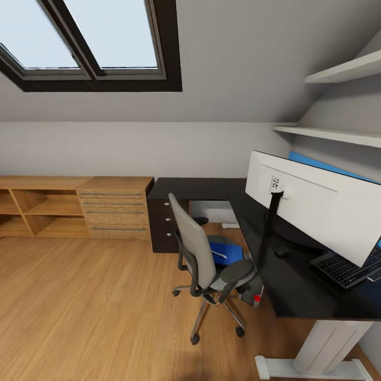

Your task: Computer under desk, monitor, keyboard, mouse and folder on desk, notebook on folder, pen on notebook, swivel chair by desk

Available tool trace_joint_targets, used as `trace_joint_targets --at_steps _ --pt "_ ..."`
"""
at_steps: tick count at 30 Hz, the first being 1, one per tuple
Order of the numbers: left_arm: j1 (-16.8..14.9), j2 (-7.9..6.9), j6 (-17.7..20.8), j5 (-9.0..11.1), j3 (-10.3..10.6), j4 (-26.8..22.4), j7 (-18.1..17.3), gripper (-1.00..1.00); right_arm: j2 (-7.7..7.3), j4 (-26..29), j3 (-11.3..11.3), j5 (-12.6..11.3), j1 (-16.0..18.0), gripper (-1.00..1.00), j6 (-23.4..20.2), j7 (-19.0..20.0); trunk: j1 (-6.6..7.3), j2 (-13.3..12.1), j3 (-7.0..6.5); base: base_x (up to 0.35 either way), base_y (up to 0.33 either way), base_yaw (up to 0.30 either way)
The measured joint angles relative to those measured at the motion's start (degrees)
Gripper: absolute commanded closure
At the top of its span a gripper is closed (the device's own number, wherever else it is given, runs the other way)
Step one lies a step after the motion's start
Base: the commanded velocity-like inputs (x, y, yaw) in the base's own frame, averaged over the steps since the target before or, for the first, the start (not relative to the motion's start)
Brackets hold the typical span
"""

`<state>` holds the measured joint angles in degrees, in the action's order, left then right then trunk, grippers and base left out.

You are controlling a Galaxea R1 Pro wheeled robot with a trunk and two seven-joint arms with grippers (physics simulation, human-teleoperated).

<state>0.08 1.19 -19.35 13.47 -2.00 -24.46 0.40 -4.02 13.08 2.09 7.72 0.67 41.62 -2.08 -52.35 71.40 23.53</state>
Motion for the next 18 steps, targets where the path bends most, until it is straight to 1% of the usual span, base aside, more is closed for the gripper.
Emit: trace_joint_targets --at_steps 9,11,12,16,17,18 --pt "0.0 0.41 0.3 -0.2 0.1 0.0 -0.3 -1.0 -0.43 0.3 -0.1 0.0 0.0 -1.0 -0.3 -0.1 -1.98 3.6 1.62 0.0 0.0 0.0" --pt "0.0 0.43 1.3 -0.1 0.1 0.2 -0.2 -1.0 -0.39 0.3 -0.2 -0.1 0.0 -1.0 -0.3 -0.1 -2.42 4.4 1.98 0.0 0.0 0.0" --pt "0.0 0.43 2.8 -0.1 0.1 0.2 -0.3 -1.0 -0.4 0.4 -0.2 -0.1 0.0 -1.0 -0.3 -0.1 -2.64 4.8 2.16 0.0 0.0 0.0" --pt "0.0 0.53 6.4 -0.2 0.1 0.3 -0.5 -1.0 -0.47 0.4 -0.2 -0.1 0.0 -1.0 -0.1 -0.1 -3.52 6.4 2.87 0.0 0.0 0.0" --pt "0.0 0.58 6.8 -0.2 0.1 0.2 -0.5 -1.0 -0.48 0.4 -0.2 -0.1 0.0 -1.0 0.0 -0.1 -3.74 6.8 3.05 0.0 0.0 0.0" --pt "0.0 1.01 7.7 -0.3 0.2 0.2 -0.4 -1.0 -0.47 0.3 -0.2 -0.1 0.0 -1.0 -0.1 -0.1 -3.96 7.2 3.23 0.0 0.0 0.0"
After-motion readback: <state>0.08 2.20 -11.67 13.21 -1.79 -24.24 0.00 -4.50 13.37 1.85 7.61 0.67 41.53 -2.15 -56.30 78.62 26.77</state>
